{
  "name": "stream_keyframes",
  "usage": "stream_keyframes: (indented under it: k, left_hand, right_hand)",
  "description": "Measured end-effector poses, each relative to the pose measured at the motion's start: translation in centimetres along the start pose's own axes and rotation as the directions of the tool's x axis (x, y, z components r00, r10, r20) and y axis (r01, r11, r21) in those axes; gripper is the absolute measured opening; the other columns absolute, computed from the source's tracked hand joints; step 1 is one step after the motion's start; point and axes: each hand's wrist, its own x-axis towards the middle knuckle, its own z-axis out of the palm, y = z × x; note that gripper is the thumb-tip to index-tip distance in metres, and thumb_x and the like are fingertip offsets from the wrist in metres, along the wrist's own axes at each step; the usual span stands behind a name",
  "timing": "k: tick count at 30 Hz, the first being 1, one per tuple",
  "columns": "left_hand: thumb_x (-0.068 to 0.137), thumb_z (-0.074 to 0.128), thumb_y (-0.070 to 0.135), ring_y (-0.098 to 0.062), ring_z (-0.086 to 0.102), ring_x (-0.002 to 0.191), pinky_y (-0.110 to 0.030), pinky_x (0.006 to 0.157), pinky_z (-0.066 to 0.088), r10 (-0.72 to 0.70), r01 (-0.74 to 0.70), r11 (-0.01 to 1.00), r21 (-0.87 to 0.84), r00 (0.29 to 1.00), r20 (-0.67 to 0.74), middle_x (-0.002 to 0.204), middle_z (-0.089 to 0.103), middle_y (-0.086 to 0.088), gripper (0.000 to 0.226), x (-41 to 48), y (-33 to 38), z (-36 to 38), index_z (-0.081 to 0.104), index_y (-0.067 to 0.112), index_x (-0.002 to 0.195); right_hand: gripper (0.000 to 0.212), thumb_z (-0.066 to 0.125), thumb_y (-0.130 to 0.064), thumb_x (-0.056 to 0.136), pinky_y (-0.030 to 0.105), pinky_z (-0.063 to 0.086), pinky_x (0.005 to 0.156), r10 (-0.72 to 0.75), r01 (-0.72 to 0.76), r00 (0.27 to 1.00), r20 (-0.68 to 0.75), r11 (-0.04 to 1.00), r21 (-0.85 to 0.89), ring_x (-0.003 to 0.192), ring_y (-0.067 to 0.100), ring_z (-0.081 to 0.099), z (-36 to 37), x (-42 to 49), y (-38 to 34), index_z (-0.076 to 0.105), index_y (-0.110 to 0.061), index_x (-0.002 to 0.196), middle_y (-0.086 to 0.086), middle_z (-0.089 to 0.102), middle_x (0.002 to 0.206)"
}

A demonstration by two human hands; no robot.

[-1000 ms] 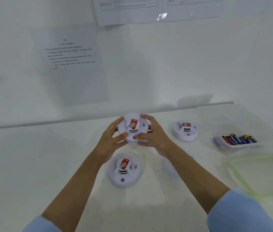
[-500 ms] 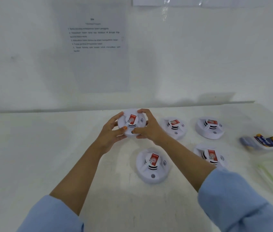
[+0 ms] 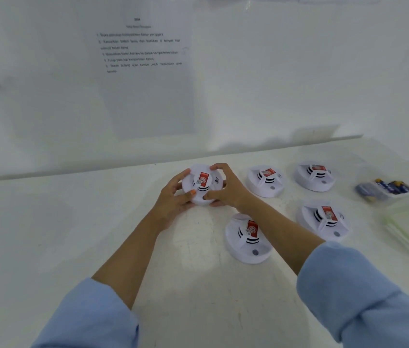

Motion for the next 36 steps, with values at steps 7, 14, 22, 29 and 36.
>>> stream_keyframes:
  k: [7, 14, 22, 29, 36]
  left_hand:
    - [0.087, 0.058, 0.004, -0.024, 0.052, 0.118, -0.036, 0.09, 0.053, 0.023, -0.024, 0.999, 0.043, 0.999, 0.034, 0.128, 0.048, -0.001, 0.049, 0.0, -0.3, -0.3, 0.044, 0.028, 0.127]
    - [0.088, 0.056, 0.004, -0.025, 0.05, 0.12, -0.038, 0.091, 0.052, 0.023, -0.025, 0.998, 0.056, 0.999, 0.044, 0.132, 0.045, -0.001, 0.05, 0.0, -0.3, -0.4, 0.043, 0.026, 0.13]
    - [0.088, 0.054, 0.001, -0.016, 0.057, 0.106, -0.028, 0.082, 0.057, -0.011, 0.012, 1.0, -0.01, 0.998, 0.067, 0.121, 0.051, 0.004, 0.051, -0.1, 0.0, -0.4, 0.042, 0.021, 0.134]
    - [0.089, 0.053, 0.0, -0.011, 0.058, 0.102, -0.022, 0.073, 0.057, -0.015, 0.017, 1.0, -0.023, 0.998, 0.061, 0.116, 0.052, 0.007, 0.051, -0.1, 0.1, -0.4, 0.041, 0.019, 0.135]
    - [0.089, 0.054, 0.0, -0.015, 0.056, 0.106, -0.024, 0.076, 0.057, -0.02, 0.022, 0.999, -0.024, 0.998, 0.059, 0.124, 0.049, 0.001, 0.051, 0.0, 0.0, -0.5, 0.042, 0.02, 0.134]
  right_hand:
    - [0.058, 0.069, 0.006, 0.073, 0.034, 0.055, 0.059, -0.029, 0.03, 0.999, 0.024, 0.999, -0.036, 0.079, 0.02, 0.052, -0.1, 0.0, 0.0, 0.037, -0.021, 0.113, 0.013, 0.049, 0.104]
    - [0.059, 0.069, 0.005, 0.074, 0.039, 0.054, 0.063, -0.042, 0.044, 0.999, 0.025, 0.998, -0.045, 0.082, 0.021, 0.05, 0.0, 0.0, 0.1, 0.035, -0.022, 0.114, 0.013, 0.048, 0.106]
    - [0.043, 0.059, -0.003, 0.086, 0.039, 0.055, 0.08, 0.125, -0.166, 0.97, 0.209, 0.967, 0.191, 0.084, 0.029, 0.061, -2.2, 0.1, 0.2, 0.047, -0.03, 0.117, 0.013, 0.058, 0.106]
    - [0.042, 0.055, -0.002, 0.089, 0.038, 0.055, 0.081, 0.11, -0.161, 0.961, 0.253, 0.968, 0.191, 0.086, 0.028, 0.063, -2.7, 0.3, 0.5, 0.047, -0.03, 0.118, 0.009, 0.06, 0.101]
    - [0.041, 0.056, -0.004, 0.089, 0.04, 0.053, 0.084, 0.102, -0.15, 0.963, 0.25, 0.972, 0.181, 0.092, 0.032, 0.06, -2.6, 0.3, 0.5, 0.047, -0.03, 0.119, 0.014, 0.057, 0.108]
